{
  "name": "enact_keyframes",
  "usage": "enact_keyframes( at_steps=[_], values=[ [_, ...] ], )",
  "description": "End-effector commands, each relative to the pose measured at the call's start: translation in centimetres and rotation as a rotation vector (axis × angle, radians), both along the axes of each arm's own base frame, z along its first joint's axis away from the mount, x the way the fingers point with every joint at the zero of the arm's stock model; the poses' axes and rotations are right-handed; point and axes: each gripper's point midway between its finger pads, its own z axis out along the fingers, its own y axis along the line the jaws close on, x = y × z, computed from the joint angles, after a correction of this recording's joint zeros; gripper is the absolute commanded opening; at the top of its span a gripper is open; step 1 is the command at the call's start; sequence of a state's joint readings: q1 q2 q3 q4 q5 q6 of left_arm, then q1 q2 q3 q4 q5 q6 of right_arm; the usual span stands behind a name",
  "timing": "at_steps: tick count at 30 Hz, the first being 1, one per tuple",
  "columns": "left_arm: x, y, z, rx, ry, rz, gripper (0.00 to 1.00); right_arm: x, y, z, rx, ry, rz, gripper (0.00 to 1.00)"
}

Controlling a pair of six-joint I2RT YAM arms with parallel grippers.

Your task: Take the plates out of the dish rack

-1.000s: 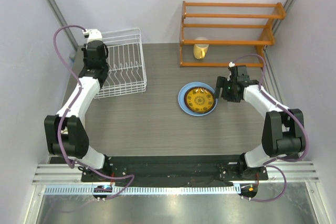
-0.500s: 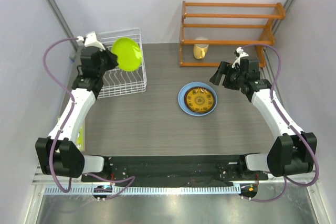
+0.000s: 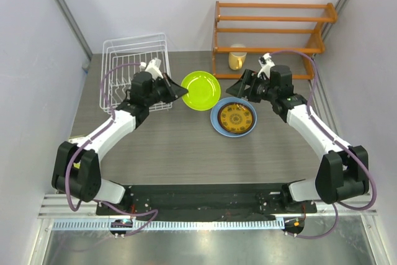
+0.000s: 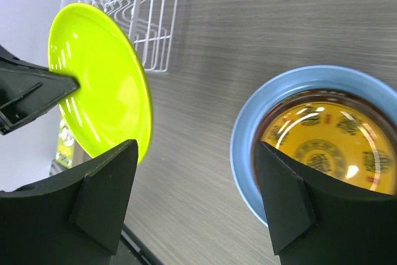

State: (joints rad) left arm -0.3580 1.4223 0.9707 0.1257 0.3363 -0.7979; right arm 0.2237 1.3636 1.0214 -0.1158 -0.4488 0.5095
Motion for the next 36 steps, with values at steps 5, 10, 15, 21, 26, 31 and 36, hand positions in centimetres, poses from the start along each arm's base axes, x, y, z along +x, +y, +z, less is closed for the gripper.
enact_keyframes(
  at_steps=[5, 10, 15, 21, 26, 31, 36],
  values=[
    [-1.2, -3.2, 3.3, -0.115, -0.087, -0.084, 0.0, 0.6, 3.2, 1.5, 0.114, -0.053, 0.083, 0.81],
    [-1.5, -4.5, 2.8, -0.13, -0.077, -0.116, 0.0, 0.6, 4.3, 0.8, 0.149, -0.033, 0.118, 0.77],
    [-1.7, -5.6, 2.2, -0.143, -0.059, -0.137, 0.0, 0.4, 5.2, 0.2, 0.197, -0.015, 0.16, 0.31],
    [-1.1, -5.1, 0.4, -0.101, -0.02, -0.096, 0.41, 0.4, 3.8, 0.7, 0.158, -0.049, 0.103, 0.01],
    [-0.3, -1.8, -0.7, 0.082, -0.034, 0.037, 0.68, 0.3, -1.9, -1.9, -0.038, 0.006, -0.117, 0.01],
    [0.0, 3.1, -1.1, 0.297, -0.077, 0.21, 0.72, -1.2, -6.9, -5.2, -0.142, 0.106, -0.237, 0.01],
    [-0.8, 7.0, 0.2, 0.415, -0.139, 0.33, 0.73, -2.1, -8.2, -8.0, -0.166, 0.195, -0.261, 0.01]
  ],
)
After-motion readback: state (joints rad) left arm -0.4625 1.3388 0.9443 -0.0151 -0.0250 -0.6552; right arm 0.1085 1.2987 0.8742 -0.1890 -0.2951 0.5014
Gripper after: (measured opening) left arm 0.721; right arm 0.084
